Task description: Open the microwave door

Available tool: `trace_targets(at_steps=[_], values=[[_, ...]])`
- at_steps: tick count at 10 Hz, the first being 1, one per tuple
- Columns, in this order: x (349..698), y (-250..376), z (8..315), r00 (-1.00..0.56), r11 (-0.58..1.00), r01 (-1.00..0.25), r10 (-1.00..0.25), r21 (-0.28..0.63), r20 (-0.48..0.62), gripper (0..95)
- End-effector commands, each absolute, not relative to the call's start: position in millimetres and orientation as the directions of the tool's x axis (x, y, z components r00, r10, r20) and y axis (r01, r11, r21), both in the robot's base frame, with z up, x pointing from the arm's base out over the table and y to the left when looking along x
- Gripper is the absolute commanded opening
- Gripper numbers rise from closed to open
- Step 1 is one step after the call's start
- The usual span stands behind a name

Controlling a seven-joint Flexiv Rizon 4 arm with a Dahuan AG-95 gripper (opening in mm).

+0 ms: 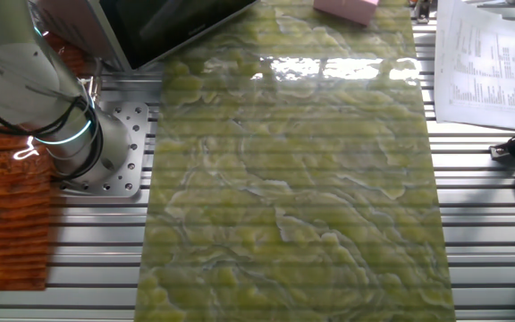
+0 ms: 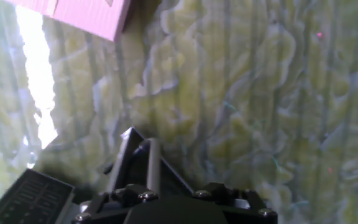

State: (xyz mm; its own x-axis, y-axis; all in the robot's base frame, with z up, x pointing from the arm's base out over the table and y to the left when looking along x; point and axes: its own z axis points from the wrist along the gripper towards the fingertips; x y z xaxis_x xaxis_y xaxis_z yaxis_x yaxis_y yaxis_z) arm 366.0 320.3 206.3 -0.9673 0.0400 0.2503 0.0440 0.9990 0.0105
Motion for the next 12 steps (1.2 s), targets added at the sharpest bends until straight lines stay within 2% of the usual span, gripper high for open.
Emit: trace_targets(at_steps=[1,2,7,12], values=[[366.3,319.7,204.9,-0.978,0.979,0.197,0.193,0.051,0.08,76.0],[366.5,319.4,204.6,-0.975,0.97,0.224,0.223,0.099,0.02,57.0],[366.4,319.5,204.7,-0.968,0.963,0.238,0.247,0.127,-0.052,57.0],[366.1,319.0,204.9,-0.979,0.976,0.194,0.199,0.101,-0.042,57.0]])
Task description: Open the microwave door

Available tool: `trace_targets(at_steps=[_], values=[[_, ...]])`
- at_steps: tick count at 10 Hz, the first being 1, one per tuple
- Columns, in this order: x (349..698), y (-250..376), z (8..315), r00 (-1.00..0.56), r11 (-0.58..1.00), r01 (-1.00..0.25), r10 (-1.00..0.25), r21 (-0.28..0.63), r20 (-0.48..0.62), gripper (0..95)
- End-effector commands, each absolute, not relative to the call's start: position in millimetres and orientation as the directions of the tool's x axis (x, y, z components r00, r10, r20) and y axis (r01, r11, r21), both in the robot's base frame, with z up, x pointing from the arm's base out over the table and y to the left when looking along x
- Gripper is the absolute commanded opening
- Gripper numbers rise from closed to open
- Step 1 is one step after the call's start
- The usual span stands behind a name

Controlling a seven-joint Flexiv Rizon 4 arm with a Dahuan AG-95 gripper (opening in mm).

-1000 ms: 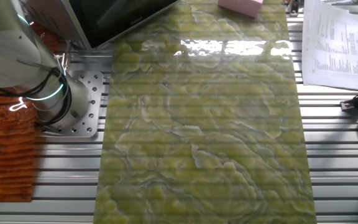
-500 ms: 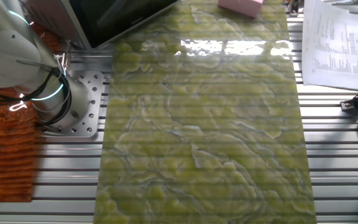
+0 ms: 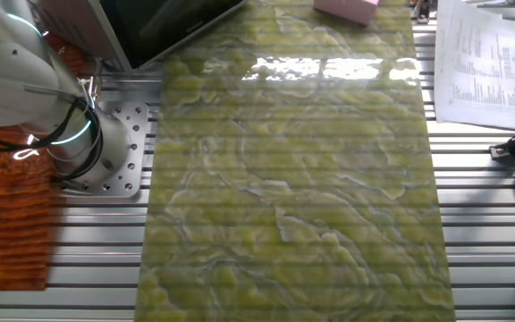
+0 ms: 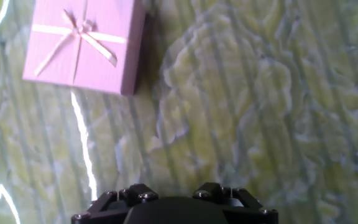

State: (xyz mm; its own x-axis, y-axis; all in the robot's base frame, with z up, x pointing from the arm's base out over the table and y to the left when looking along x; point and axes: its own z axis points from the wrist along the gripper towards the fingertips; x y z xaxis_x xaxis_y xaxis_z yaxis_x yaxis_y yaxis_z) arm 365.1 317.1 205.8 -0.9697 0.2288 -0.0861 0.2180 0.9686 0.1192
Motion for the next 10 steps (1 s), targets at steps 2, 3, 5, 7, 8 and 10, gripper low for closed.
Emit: trace_targets(at_steps=[2,3,5,7,8,10], values=[[365.2,320.1,206.6,-0.975,0.973,0.22,0.221,0.072,0.001,57.0],[363.3,322.4,209.9,-0.975,0.974,0.223,0.223,0.031,0.018,57.0],[358.9,327.1,216.8,-0.974,0.974,0.225,0.224,0.006,0.017,57.0],[355.4,327.0,221.2,-0.977,0.977,0.212,0.212,-0.024,0.004,57.0],[354.4,326.7,222.2,-0.977,0.977,0.211,0.211,-0.034,0.003,57.0],[351.1,326.0,225.9,-0.978,0.977,0.209,0.209,-0.04,-0.007,57.0]])
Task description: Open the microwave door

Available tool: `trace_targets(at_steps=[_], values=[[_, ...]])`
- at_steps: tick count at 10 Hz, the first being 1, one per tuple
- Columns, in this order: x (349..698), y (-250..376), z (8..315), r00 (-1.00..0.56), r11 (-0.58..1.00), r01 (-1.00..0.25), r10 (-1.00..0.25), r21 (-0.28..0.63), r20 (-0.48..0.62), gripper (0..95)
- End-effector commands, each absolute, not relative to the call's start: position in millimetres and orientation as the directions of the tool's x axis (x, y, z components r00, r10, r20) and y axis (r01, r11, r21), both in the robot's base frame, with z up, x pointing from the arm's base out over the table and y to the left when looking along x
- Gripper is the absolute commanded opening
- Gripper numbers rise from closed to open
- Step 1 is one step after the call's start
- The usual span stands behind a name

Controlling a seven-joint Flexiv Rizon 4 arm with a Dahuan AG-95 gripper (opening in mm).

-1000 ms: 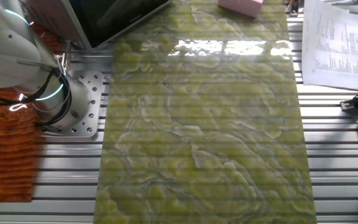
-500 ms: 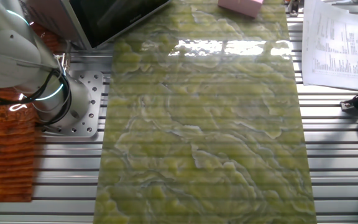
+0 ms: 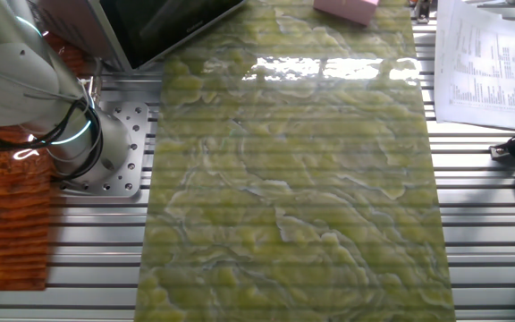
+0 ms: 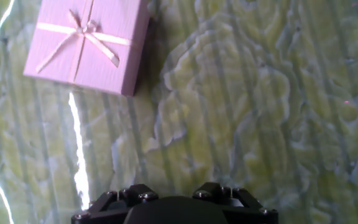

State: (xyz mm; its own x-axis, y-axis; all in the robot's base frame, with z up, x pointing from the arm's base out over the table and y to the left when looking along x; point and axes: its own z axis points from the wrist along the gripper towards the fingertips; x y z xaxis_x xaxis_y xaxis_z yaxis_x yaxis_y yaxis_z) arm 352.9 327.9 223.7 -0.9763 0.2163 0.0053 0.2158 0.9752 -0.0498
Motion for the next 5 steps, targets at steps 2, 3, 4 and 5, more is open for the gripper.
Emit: trace_targets(at_steps=[2,3,4,5], values=[[350.2,324.9,226.6,-0.98,0.979,0.201,0.2,-0.034,-0.017,57.0],[350.3,324.9,226.6,-0.981,0.98,0.196,0.195,-0.029,-0.019,57.0],[350.3,324.9,226.5,-0.981,0.98,0.195,0.194,-0.029,-0.019,57.0],[350.3,324.9,226.5,-0.981,0.98,0.195,0.194,-0.027,-0.023,57.0]])
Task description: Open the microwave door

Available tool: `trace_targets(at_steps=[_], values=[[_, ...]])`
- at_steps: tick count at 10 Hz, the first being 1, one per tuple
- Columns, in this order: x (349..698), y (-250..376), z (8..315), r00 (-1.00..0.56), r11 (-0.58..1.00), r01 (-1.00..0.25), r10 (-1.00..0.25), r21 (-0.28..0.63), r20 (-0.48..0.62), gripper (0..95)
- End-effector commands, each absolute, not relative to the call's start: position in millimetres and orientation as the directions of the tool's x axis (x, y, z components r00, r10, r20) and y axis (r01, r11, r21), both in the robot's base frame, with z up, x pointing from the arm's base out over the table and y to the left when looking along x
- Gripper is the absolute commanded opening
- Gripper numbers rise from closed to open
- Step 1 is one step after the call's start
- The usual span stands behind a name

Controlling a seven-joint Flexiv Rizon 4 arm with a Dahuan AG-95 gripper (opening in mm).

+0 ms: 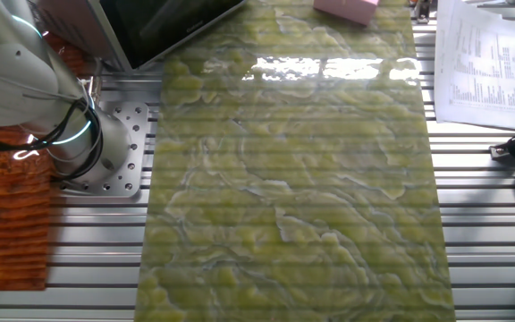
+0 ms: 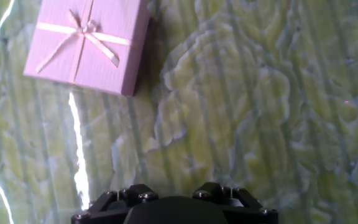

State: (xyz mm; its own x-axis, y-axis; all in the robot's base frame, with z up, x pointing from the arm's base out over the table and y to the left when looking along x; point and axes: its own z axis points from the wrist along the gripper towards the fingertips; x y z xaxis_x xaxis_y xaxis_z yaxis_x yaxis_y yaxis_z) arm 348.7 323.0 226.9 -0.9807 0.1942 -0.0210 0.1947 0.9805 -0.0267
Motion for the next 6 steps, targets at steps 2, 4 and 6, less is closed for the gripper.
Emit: trace_targets(at_steps=[2,4,6], values=[[350.3,324.8,226.5,-0.979,0.978,0.205,0.204,-0.024,-0.025,57.0],[350.4,324.7,226.3,-0.978,0.978,0.207,0.206,-0.023,-0.023,57.0],[350.5,324.7,226.3,-0.979,0.979,0.202,0.201,-0.019,-0.022,57.0]])
